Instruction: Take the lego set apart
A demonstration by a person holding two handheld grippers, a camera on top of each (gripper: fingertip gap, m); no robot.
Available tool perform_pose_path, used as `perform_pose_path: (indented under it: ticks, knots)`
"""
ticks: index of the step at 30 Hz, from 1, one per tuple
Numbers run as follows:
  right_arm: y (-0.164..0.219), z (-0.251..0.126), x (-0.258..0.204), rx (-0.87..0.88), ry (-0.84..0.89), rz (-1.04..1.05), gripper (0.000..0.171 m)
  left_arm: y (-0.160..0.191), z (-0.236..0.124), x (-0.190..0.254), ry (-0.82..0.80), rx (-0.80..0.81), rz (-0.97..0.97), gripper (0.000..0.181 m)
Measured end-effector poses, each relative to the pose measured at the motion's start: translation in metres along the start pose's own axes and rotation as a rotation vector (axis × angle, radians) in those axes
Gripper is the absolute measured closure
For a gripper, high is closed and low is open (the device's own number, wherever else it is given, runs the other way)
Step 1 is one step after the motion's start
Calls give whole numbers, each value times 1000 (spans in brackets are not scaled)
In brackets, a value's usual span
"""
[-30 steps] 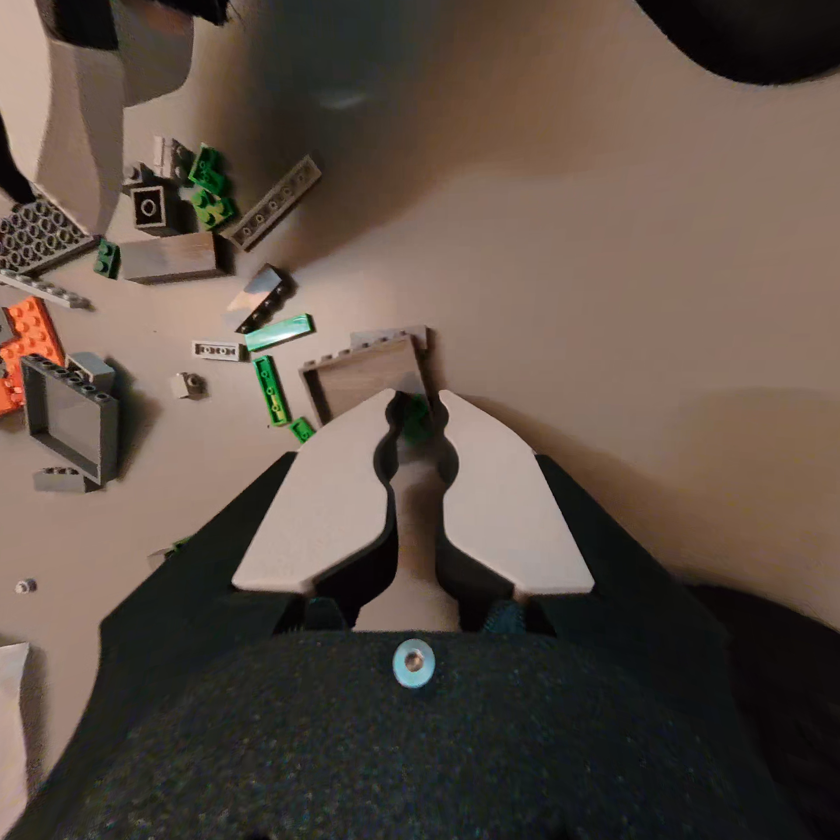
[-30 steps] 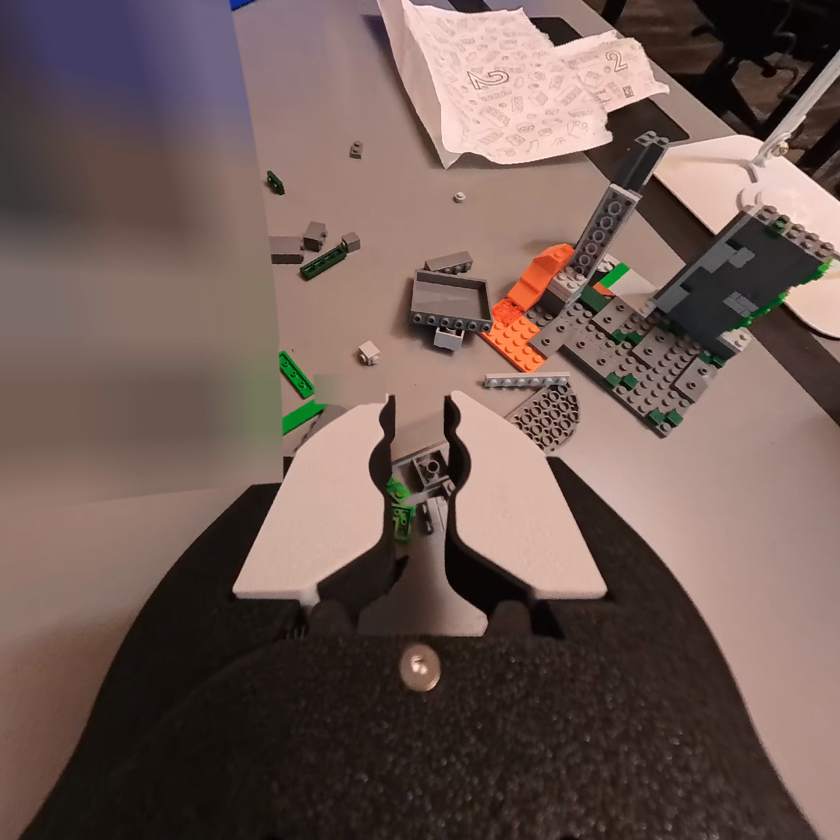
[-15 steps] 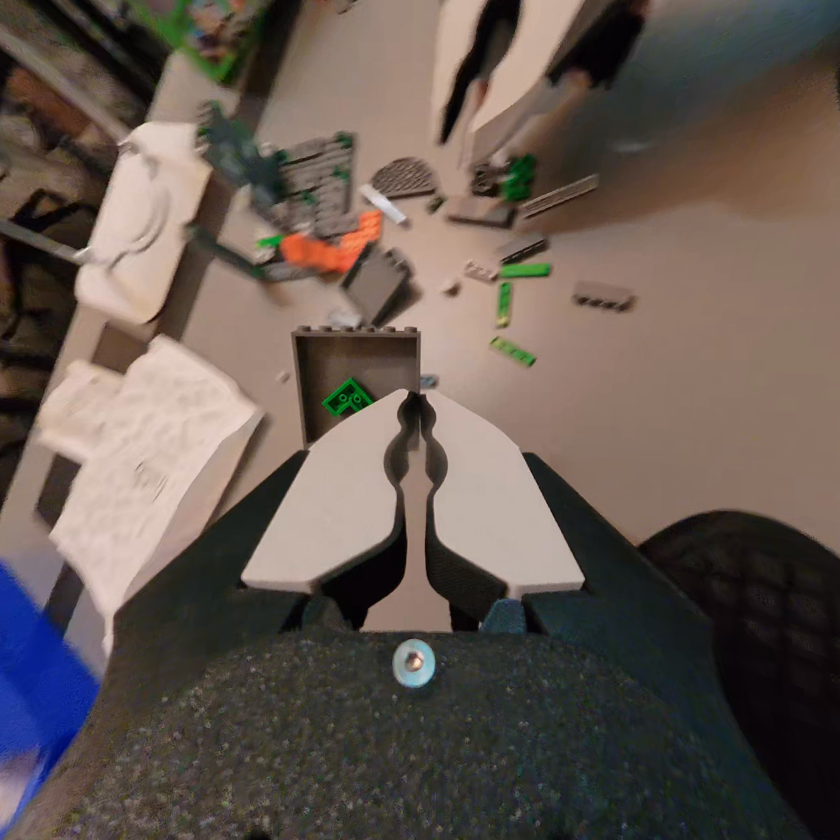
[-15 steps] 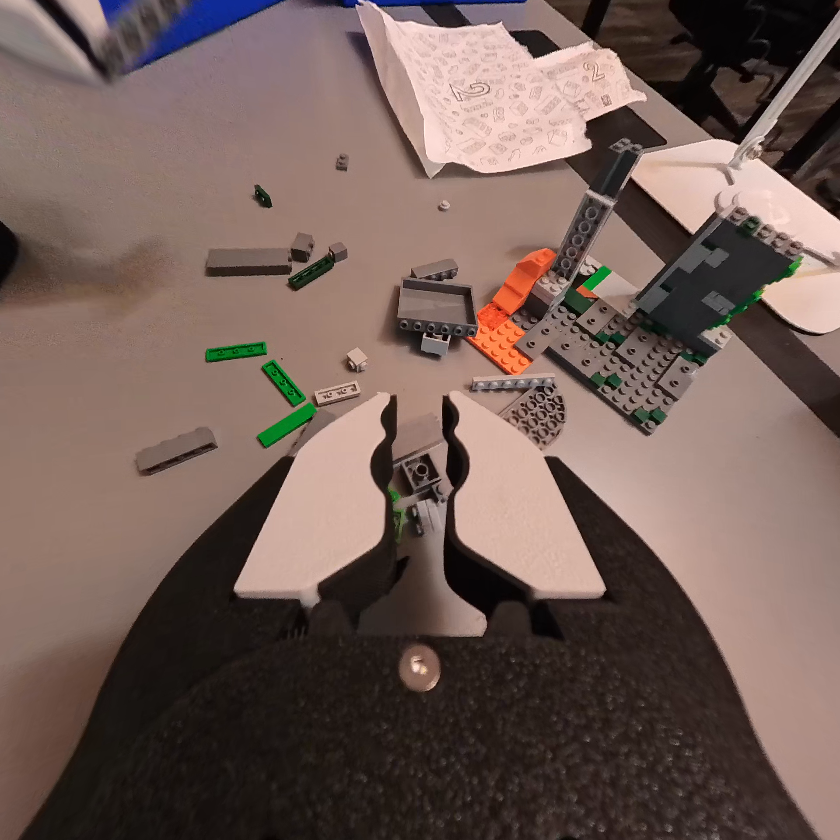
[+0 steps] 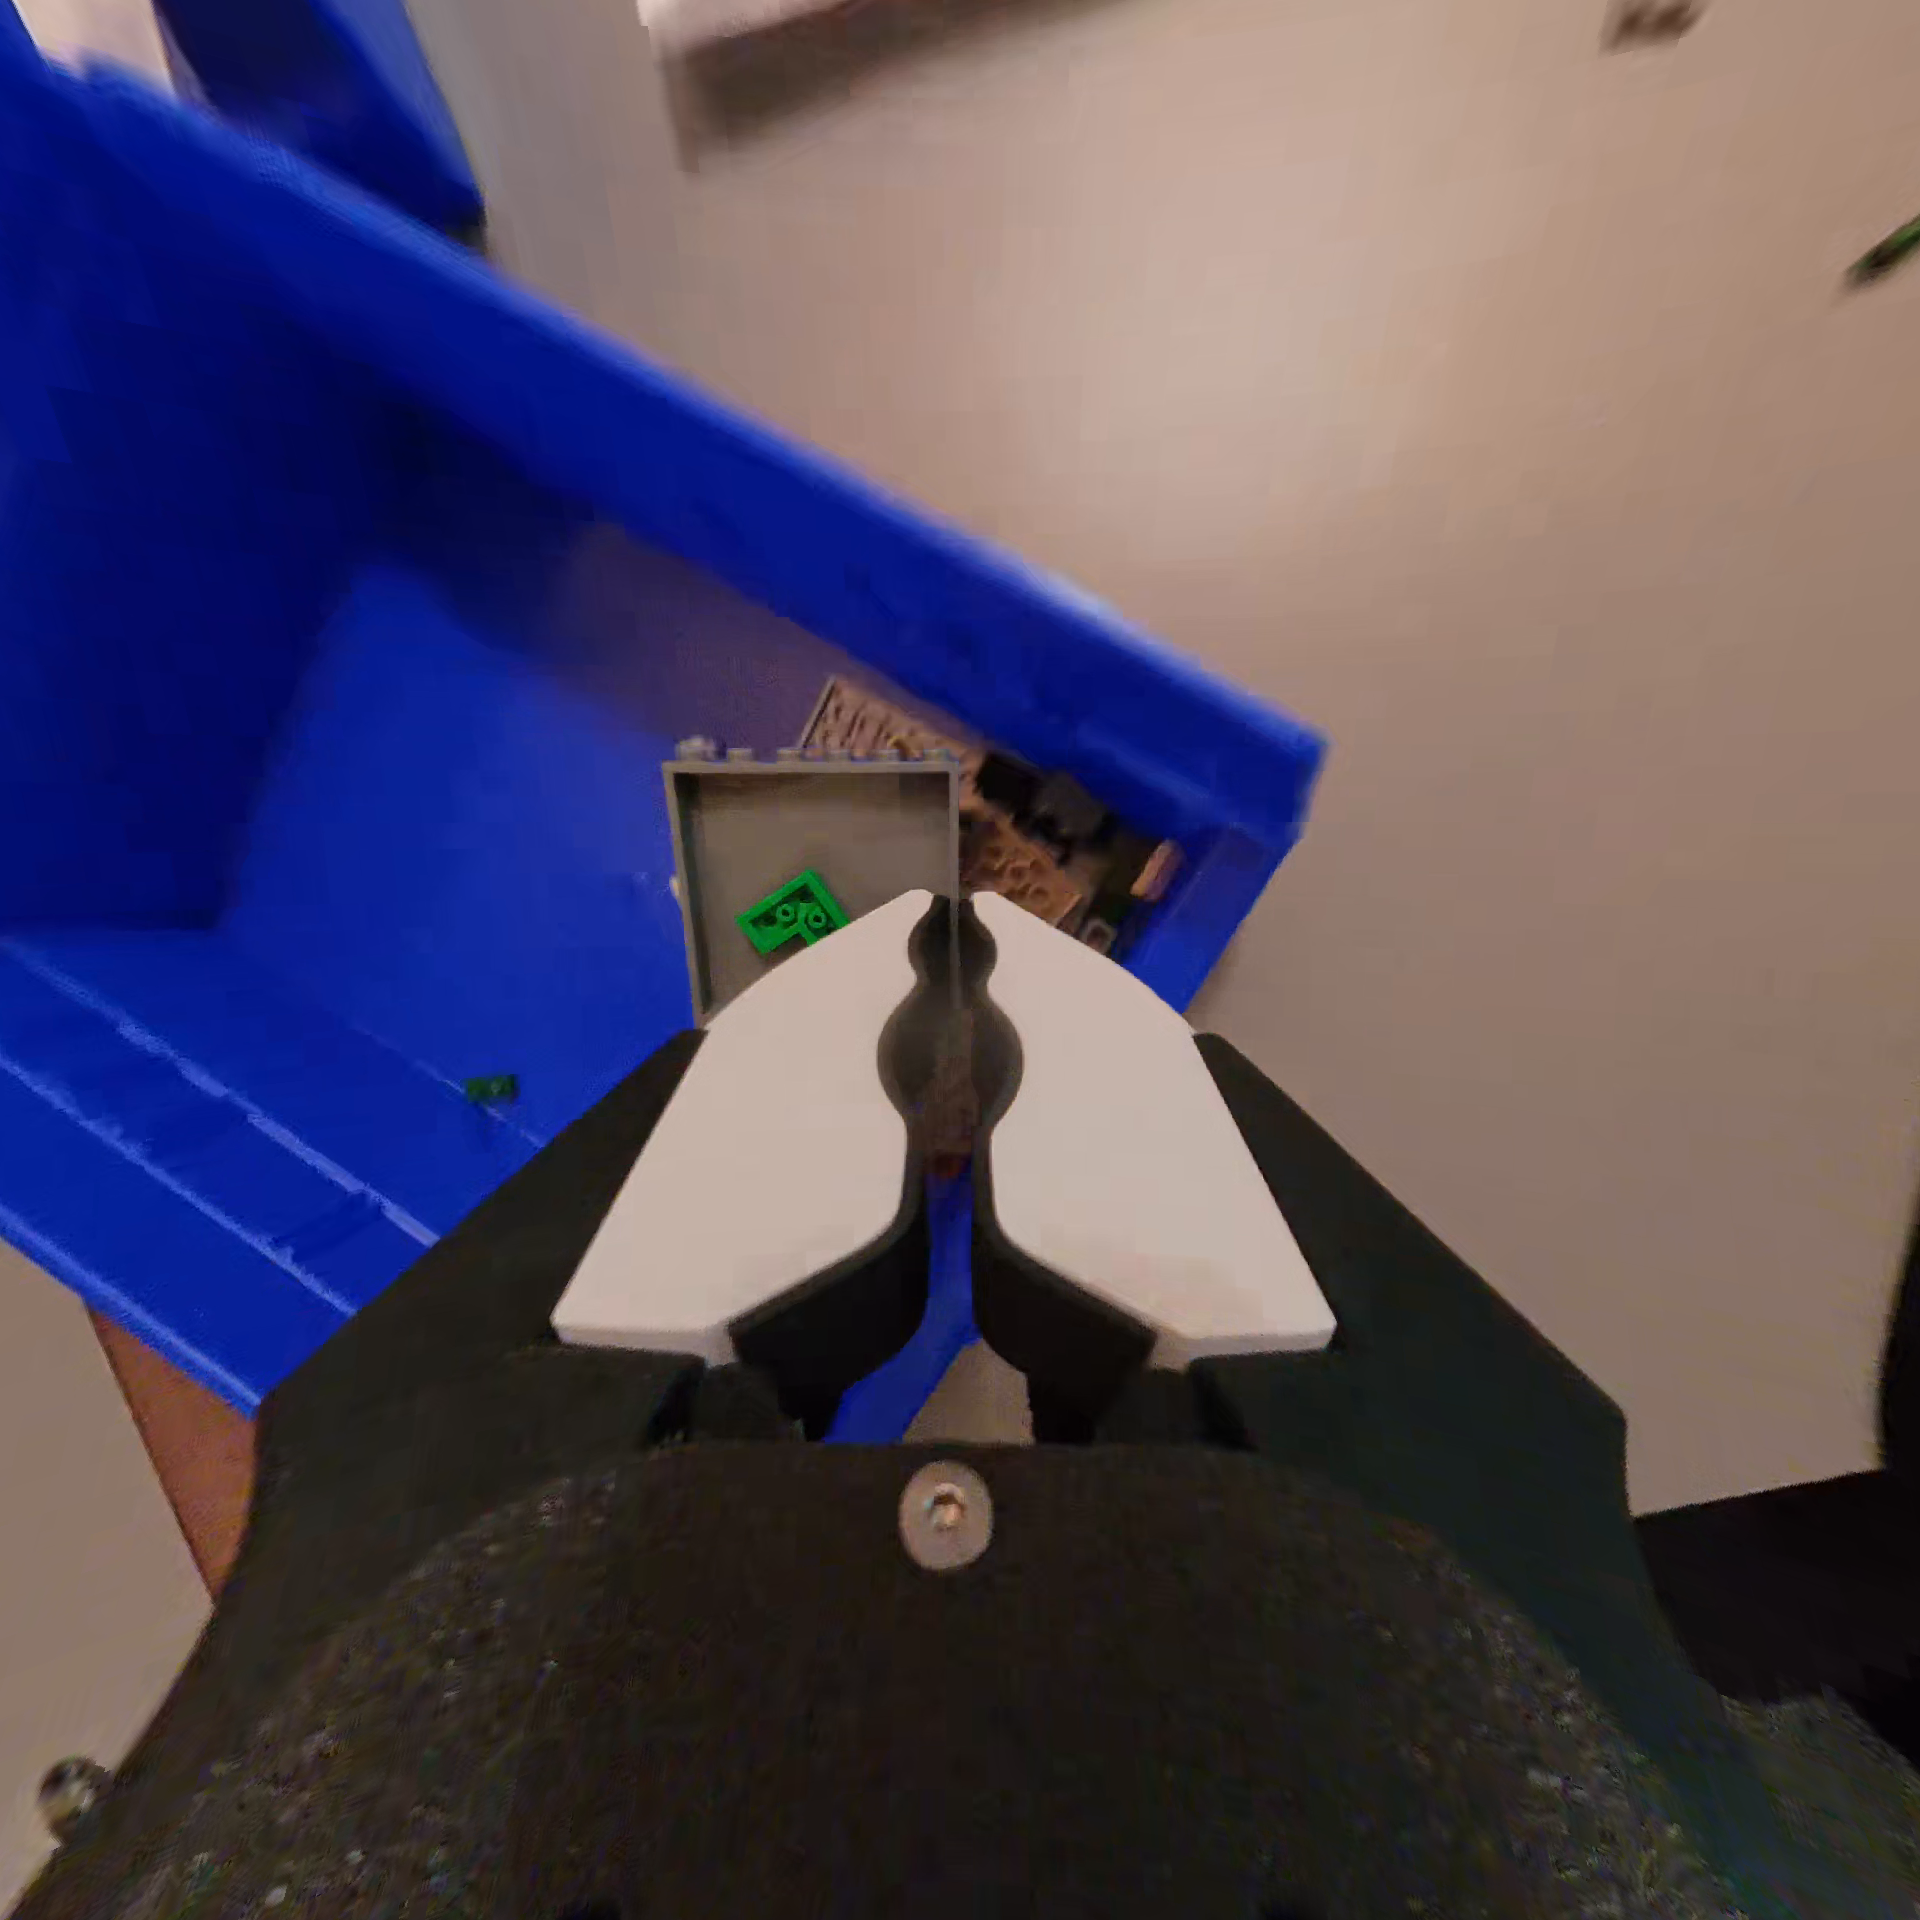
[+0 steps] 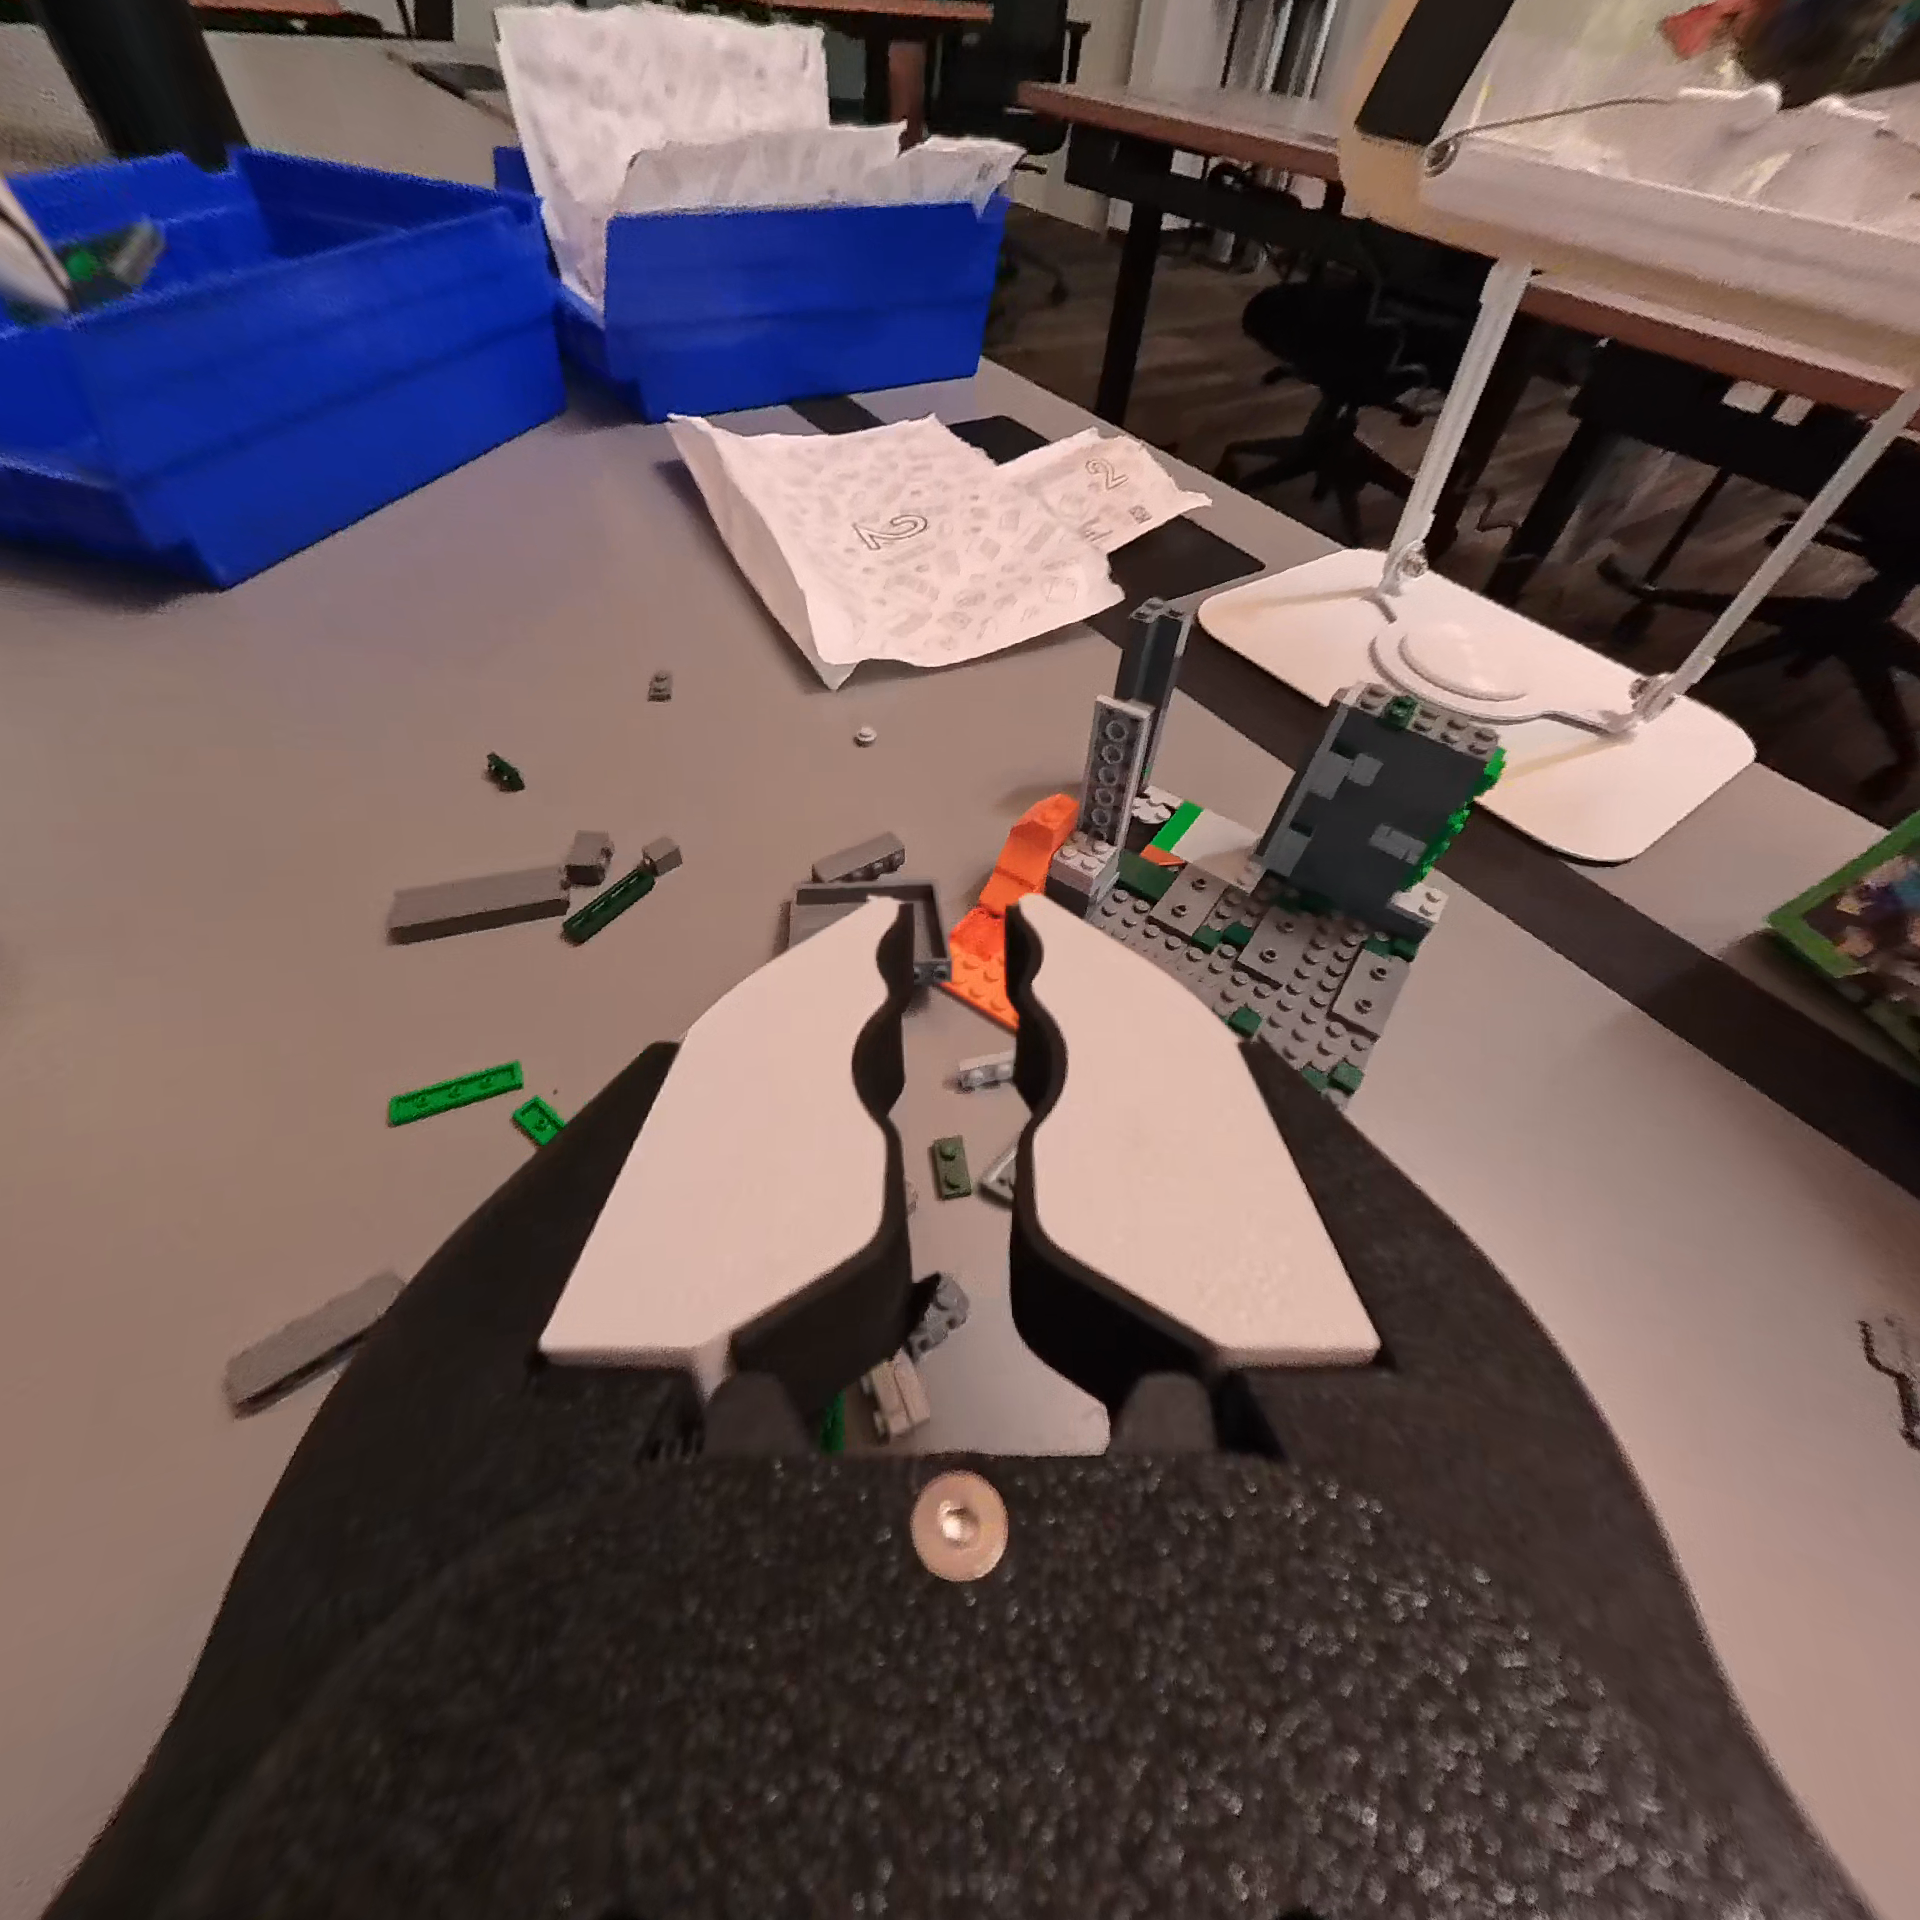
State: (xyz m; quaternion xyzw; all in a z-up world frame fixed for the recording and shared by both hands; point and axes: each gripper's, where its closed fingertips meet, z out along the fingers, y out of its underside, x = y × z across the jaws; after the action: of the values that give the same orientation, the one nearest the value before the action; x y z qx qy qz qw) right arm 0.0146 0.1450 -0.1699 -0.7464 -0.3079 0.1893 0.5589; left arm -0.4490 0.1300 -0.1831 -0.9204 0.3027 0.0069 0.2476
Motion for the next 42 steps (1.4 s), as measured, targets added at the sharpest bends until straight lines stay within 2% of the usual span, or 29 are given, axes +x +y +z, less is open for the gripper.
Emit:
perform_pose_path:
  ticks: [5, 11, 14, 18, 21, 26, 31, 36, 42]
  knots:
    - [0, 0, 5, 17, 13, 40, 155, 19, 27, -6, -35, -51, -41, 178]
    - [6, 1, 5, 16, -4, 77, 155, 14, 11, -19, -132, -26, -25, 172]
    - [7, 2, 4, 15, -5, 68, 155, -19, -14, -10, -190, 119, 7, 172]
    - [6, 2, 3, 15, -8, 72, 155, -82, -29, 62, -44, 338, 109, 169]
    - [7, 1, 2, 12, -5, 70, 155, -116, -8, 125, 136, 397, 149, 162]
    - [8, -2, 3, 23, -17, 109, 154, -145, 69, 173, 302, 328, 80, 160]
    - [8, -4, 3, 33, -32, 138, 153, -155, 124, 164, 295, 237, -26, 157]
    - [14, -4, 2, 5, -37, 115, 154, -149, 143, 163, 277, 152, -28, 151]
    - [19, -1, -3, -24, -45, 84, 155, -153, 147, 159, 226, 161, -11, 163]
